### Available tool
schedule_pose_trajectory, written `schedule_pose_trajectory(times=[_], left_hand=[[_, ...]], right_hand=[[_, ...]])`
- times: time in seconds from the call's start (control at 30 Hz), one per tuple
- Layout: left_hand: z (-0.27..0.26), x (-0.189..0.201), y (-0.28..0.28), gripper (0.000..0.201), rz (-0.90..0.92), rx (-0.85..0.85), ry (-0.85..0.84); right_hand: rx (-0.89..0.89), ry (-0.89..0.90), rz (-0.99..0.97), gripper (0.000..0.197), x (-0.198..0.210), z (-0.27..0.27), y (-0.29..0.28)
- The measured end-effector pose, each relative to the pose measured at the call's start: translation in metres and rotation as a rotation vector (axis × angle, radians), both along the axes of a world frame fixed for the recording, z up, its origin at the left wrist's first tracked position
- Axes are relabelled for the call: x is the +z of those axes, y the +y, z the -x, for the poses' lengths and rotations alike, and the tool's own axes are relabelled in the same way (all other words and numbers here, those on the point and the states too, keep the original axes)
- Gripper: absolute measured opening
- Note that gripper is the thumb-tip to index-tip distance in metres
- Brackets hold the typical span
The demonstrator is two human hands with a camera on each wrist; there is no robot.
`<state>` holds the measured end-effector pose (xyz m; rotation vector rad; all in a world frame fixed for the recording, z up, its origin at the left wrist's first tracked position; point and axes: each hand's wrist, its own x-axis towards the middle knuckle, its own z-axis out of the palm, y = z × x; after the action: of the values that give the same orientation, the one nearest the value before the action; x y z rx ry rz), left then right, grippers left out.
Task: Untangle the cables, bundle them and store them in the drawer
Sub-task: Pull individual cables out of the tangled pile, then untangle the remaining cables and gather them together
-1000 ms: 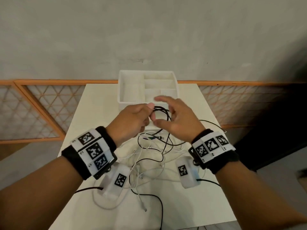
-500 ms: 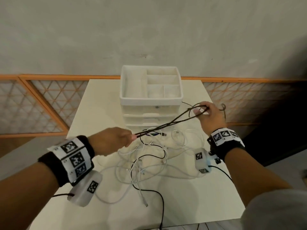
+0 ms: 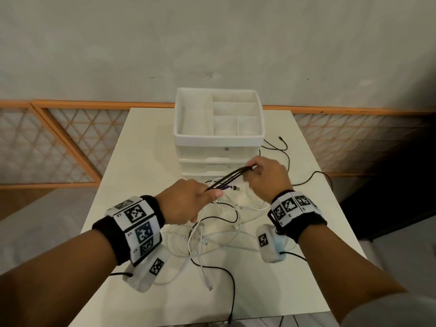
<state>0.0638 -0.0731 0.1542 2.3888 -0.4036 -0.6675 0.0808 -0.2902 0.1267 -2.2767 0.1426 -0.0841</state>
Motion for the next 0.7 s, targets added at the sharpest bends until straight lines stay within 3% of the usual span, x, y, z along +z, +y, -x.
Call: schedule_pose_trajectory(times=[0.07, 0.13, 0.17, 0.27, 0.37, 0.43, 0.57, 0.7], left_hand=[[0.002, -0.008, 0.001, 0.055, -0.109, 0.003, 0.057], [0.002, -0.018, 0.003, 0.054, -0.131, 0.086, 0.031], [0.001, -0.022, 0.007, 0.053, -0.11, 0.15, 0.01], [-0.003, -0.029, 0.016, 0.05, -0.007, 0.312, -0.007], [-0.003, -0.026, 0.021, 0.049, 0.128, 0.436, 0.034], [-0.002, -0.021, 0.02, 0.049, 0.257, 0.501, 0.088], [-0.001, -0.013, 0.017, 0.042, 0.354, 0.472, 0.082], [-0.001, -0.008, 0.018, 0.038, 0.404, 0.477, 0.084]], right_hand=[[-0.019, -0.114, -0.057, 0.021, 0.0, -0.001, 0.006], [0.056, -0.037, -0.082, 0.047, -0.01, 0.005, 0.019], [0.032, 0.013, -0.057, 0.051, -0.017, 0.01, 0.024], [-0.141, 0.188, 0.169, 0.036, -0.04, 0.023, 0.023], [-0.026, 0.477, 0.471, 0.045, -0.06, 0.035, 0.03], [-0.024, 0.497, 0.508, 0.04, -0.066, 0.036, 0.035], [-0.095, 0.41, 0.456, 0.023, -0.057, 0.025, 0.04], [-0.056, 0.422, 0.498, 0.038, -0.057, 0.023, 0.045]])
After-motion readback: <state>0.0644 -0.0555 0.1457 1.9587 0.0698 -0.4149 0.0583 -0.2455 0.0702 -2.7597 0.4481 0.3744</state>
